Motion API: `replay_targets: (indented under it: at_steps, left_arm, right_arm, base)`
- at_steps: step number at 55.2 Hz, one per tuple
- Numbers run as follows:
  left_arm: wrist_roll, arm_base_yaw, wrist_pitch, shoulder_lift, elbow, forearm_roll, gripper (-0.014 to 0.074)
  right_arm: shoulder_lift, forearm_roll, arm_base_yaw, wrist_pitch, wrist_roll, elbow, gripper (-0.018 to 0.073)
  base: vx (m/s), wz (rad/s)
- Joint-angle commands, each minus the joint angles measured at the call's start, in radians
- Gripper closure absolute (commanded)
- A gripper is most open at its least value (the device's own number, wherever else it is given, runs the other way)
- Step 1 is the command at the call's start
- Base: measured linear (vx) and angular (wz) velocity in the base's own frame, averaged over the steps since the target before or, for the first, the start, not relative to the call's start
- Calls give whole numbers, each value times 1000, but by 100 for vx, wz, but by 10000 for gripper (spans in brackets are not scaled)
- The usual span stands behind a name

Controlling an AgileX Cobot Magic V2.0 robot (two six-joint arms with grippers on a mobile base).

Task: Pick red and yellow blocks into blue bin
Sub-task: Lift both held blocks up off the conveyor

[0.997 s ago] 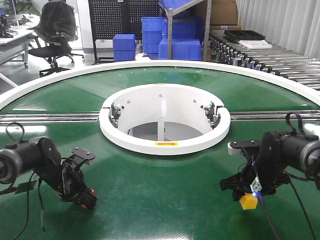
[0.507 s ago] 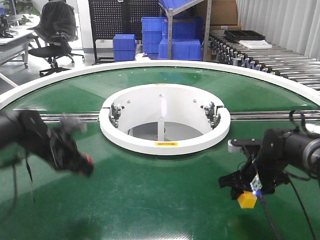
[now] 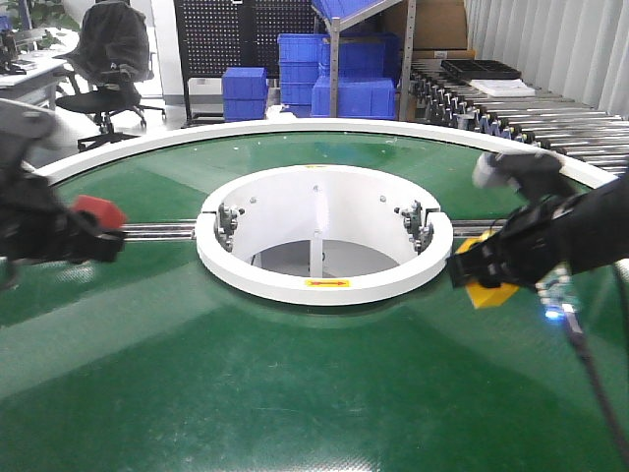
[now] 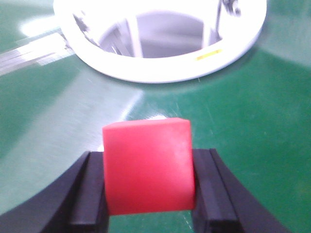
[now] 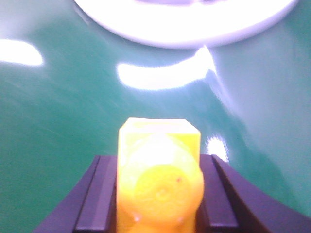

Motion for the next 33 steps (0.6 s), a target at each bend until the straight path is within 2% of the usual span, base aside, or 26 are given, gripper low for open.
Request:
replay_targets:
  at_steps: [1, 6, 13, 19, 33]
  left_arm:
    - [-18, -5, -169, -176, 111, -28, 597]
    - [-40, -5, -221, -306, 249, -28, 597]
    - [-72, -5, -322, -489, 439, -31, 597]
    - [-92, -5, -377, -621, 558, -31, 597]
    - [-92, -5, -374, -749, 629, -27, 597]
  right_arm:
    - [-151, 69, 3, -137, -78, 91, 569]
    - [-290, 85, 26, -267, -125, 268, 569]
    - [-468, 93, 64, -444, -132, 468, 569]
    - [-586, 120, 72, -474, -132, 573, 569]
    - [-722, 125, 72, -547, -132, 709, 569]
  base:
    - [0, 0]
    - [0, 0]
    - [0, 0]
    - [0, 0]
    - [0, 0]
